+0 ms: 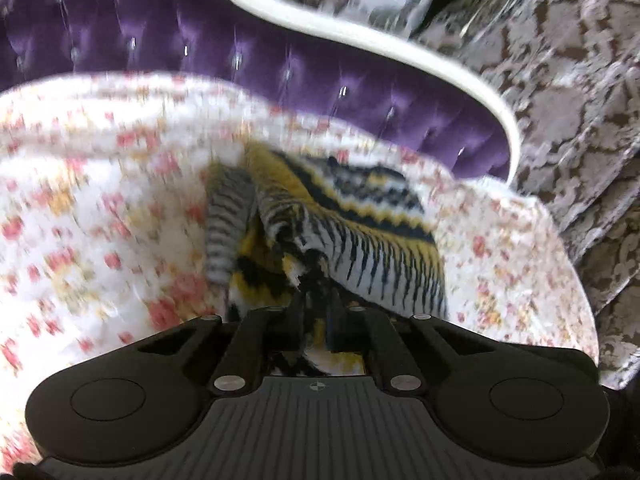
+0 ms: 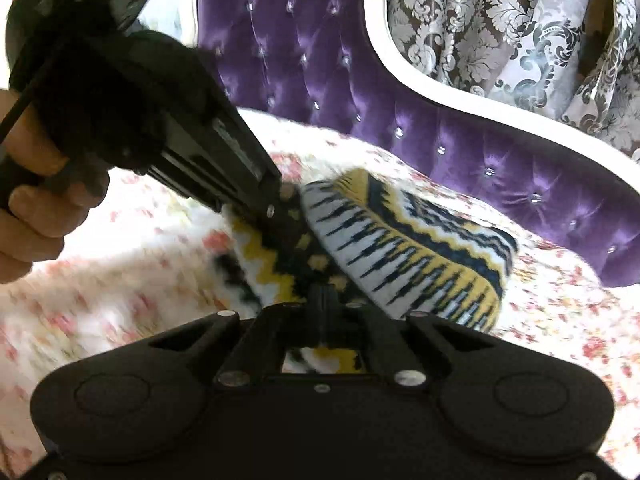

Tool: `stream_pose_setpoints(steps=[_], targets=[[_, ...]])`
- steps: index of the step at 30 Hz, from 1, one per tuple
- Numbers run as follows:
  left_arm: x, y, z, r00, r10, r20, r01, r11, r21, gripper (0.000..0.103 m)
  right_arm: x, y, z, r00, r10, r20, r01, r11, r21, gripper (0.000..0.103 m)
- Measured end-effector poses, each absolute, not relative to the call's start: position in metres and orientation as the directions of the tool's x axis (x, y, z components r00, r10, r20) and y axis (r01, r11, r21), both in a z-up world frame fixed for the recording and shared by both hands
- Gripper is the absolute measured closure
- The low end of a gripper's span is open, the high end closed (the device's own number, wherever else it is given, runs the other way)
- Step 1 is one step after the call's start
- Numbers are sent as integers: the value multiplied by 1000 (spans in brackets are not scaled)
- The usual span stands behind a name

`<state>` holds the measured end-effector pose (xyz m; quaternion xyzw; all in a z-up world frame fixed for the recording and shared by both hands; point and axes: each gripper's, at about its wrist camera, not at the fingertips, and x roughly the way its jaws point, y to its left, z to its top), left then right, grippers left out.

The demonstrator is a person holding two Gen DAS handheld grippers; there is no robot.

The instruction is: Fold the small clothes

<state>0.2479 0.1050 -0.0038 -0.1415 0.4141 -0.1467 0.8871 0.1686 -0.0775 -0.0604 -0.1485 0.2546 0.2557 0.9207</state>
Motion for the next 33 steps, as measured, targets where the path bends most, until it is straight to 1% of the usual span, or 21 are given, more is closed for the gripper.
stream_pose_setpoints(steps=[3, 5, 7, 9, 10, 11, 12, 13, 14, 15, 16, 17, 19, 23, 26, 31, 32, 33], targets=[[251, 114, -22, 578, -355, -734, 87, 922, -377, 95, 175, -73, -65, 699, 418, -580, -569, 816, -99, 99], [253, 118, -43, 543, -338, -769, 42, 925, -377, 94, 184, -68, -77, 647, 422, -635, -588, 806, -65, 99], [250, 120, -54, 541, -342, -768, 31, 921, -389, 94, 189, -67, -88, 608, 424, -671, -598, 801, -36, 99], [247, 115, -48, 558, -330, -762, 60, 931, -359, 94, 188, -72, -88, 600, 444, -666, -602, 799, -10, 97], [246, 110, -43, 561, -316, -765, 78, 940, -331, 91, 188, -76, -85, 592, 457, -664, -603, 797, 11, 94], [246, 107, -39, 565, -307, -765, 92, 946, -311, 91, 189, -83, -81, 588, 476, -654, -602, 797, 38, 88], [245, 108, -36, 572, -305, -761, 107, 948, -300, 90, 190, -90, -76, 592, 491, -639, -597, 800, 62, 85], [244, 107, -32, 579, -300, -758, 115, 951, -288, 79, 191, -98, -71, 601, 502, -622, -587, 806, 83, 72], [242, 108, -28, 592, -289, -752, 118, 954, -274, 67, 191, -106, -66, 613, 514, -600, -574, 812, 109, 50], [241, 108, -24, 613, -278, -739, 120, 958, -260, 63, 193, -117, -61, 629, 523, -576, -555, 820, 138, 40], [239, 109, -21, 632, -268, -727, 119, 961, -250, 54, 195, -127, -56, 649, 527, -549, -532, 830, 169, 23], [238, 111, -19, 648, -258, -716, 115, 963, -244, 47, 198, -138, -51, 669, 529, -522, -507, 838, 200, 21], [240, 115, -17, 657, -251, -711, 105, 964, -243, 40, 206, -157, -45, 701, 520, -488, -455, 853, 255, 22], [250, 119, -24, 622, -261, -738, 74, 958, -277, 39, 231, -192, -47, 729, 506, -460, -335, 851, 405, 21], [255, 120, -36, 588, -265, -764, 60, 956, -286, 39, 255, -211, -58, 725, 510, -464, -258, 824, 504, 21], [260, 116, -49, 551, -312, -774, 61, 940, -336, 39, 282, -225, -85, 683, 548, -483, -196, 774, 602, 21], [261, 114, -51, 544, -324, -774, 67, 936, -344, 37, 288, -225, -91, 672, 560, -484, -190, 762, 618, 21], [261, 111, -52, 548, -319, -773, 69, 938, -338, 37, 293, -225, -97, 662, 571, -485, -183, 751, 634, 21]])
